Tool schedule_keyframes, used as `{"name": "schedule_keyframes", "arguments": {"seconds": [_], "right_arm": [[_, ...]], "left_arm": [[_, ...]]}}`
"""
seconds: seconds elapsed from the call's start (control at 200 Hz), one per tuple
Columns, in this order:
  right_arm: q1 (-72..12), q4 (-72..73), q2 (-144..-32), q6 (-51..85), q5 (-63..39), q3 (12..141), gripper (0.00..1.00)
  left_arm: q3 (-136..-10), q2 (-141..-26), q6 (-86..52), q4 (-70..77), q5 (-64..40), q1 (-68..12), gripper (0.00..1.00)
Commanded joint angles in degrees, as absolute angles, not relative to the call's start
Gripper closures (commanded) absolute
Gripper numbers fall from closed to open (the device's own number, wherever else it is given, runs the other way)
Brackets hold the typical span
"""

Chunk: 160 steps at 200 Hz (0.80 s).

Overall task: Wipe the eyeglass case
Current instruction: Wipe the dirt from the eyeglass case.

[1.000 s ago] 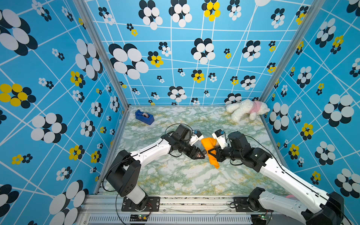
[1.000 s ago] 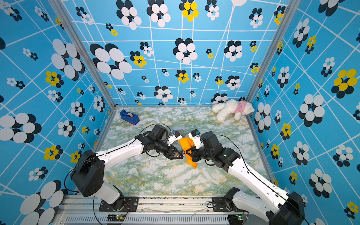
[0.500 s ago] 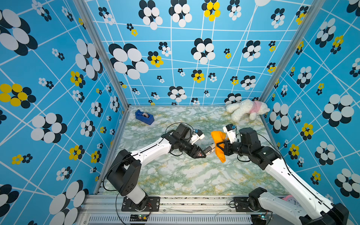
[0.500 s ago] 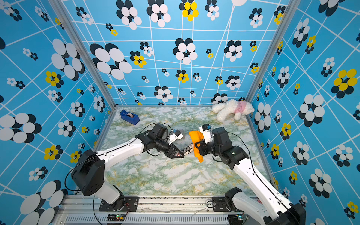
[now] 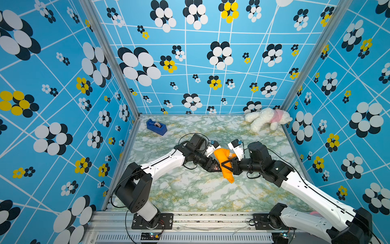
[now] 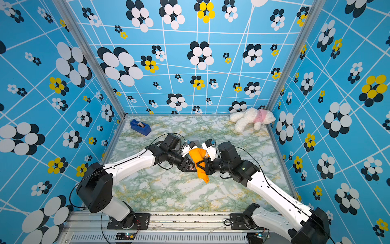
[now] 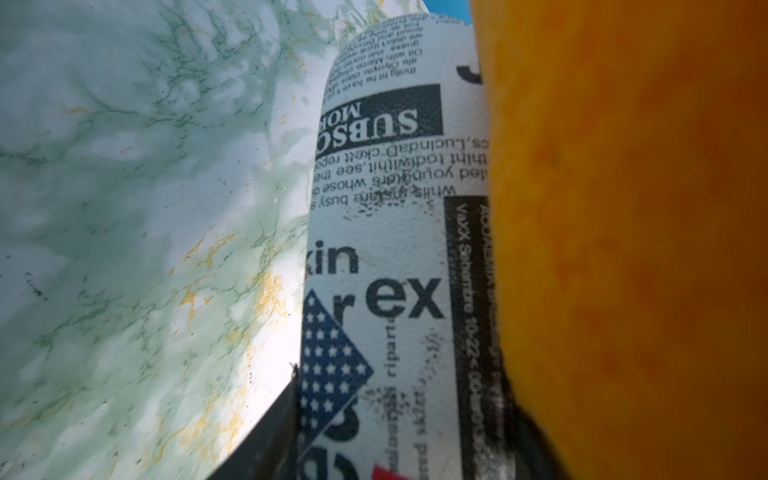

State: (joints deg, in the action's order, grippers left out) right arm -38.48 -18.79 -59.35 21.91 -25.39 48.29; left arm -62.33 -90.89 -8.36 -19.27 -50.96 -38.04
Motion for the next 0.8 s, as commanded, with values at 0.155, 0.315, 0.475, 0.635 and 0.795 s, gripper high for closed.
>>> {"name": "schedule_keyframes", "arguments": {"seconds": [0.155, 0.315, 0.475, 0.635, 0.795], "right_arm": [[-26.4, -29.6, -60.5, 16.8, -20.5, 52.9, 1.0], [-15.9, -31.7, -60.5, 18.1, -18.5, 57.2, 1.0], [-15.2, -39.5, -66.5, 16.4, -19.7, 69.8, 1.0], [-15.1, -48.6, -73.2, 15.5, -24.8, 82.8, 1.0], [-15.5, -58.5, -78.6, 13.9, -30.0, 93.4, 1.0]], "left_arm": [[-65.3, -87.6, -4.7, -17.4, -57.9, -39.1, 0.76], [-64.0, -84.2, -2.6, -20.9, -53.7, -39.0, 0.78], [-65.4, -81.8, 7.7, -28.5, -26.7, -44.5, 0.78], [-55.9, -76.8, 23.1, -14.1, 10.4, -55.2, 0.8], [-51.1, -78.1, 39.4, 1.1, 28.9, -60.0, 0.8]]}}
